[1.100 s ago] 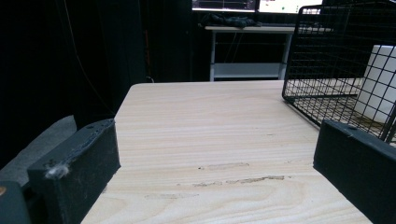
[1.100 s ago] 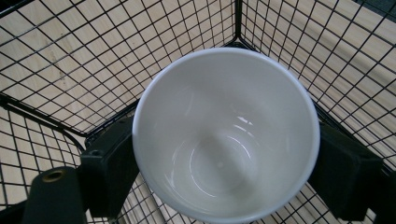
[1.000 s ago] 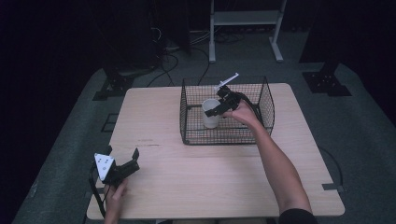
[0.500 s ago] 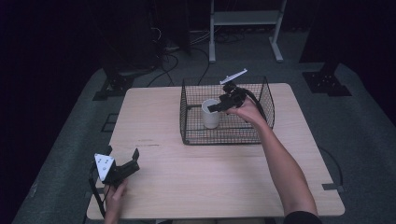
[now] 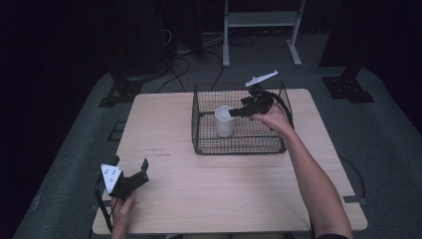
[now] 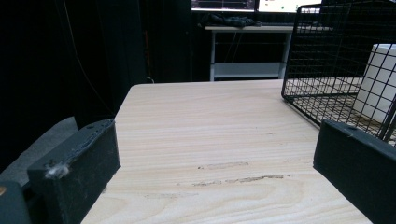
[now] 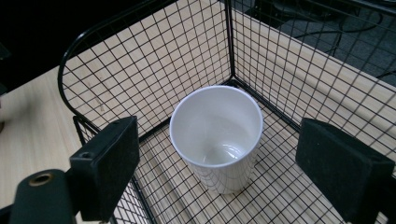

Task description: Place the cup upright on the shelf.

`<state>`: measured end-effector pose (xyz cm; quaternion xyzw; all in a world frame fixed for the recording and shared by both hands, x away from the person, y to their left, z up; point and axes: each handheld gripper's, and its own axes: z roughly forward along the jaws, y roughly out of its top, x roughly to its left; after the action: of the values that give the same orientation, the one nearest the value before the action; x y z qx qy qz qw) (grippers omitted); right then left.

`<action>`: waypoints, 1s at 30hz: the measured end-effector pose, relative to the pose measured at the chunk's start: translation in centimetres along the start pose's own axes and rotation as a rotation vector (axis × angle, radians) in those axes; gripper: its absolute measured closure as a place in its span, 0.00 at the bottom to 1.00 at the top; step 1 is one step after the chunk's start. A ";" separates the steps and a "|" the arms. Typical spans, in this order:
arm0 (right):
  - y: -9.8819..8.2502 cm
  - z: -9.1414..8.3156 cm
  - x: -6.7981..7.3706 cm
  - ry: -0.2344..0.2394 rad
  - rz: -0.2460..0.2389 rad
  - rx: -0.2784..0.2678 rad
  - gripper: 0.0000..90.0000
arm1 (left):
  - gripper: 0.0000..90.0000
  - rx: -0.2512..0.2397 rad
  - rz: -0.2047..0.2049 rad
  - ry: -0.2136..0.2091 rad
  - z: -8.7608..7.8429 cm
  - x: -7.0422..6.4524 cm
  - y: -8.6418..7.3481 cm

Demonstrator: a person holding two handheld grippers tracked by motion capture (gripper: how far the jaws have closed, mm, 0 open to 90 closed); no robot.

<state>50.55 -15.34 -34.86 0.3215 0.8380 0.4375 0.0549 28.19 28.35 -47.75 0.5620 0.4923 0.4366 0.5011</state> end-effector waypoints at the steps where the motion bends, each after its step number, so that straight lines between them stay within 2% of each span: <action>1: -0.1 -0.2 0.0 0.004 -0.001 -0.002 0.14 | 0.00 0.000 0.001 0.000 0.0 0.0 0.0; 11: -0.8 -1.5 0.7 0.013 -0.026 -0.001 0.14 | 0.00 0.000 0.000 -0.001 0.0 0.0 0.0; 18: -2.0 -2.6 0.8 0.007 -0.034 -0.001 0.15 | 0.00 0.001 -0.003 -0.001 0.0 0.0 0.0; 30: -3.2 -4.5 1.1 0.017 -0.022 -0.037 0.15 | 0.00 0.001 0.000 -0.002 0.0 0.0 0.0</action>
<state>46.43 -19.16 -34.29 0.3075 0.8338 0.4548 0.0583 28.21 28.35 -47.76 0.5628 0.4920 0.4360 0.5011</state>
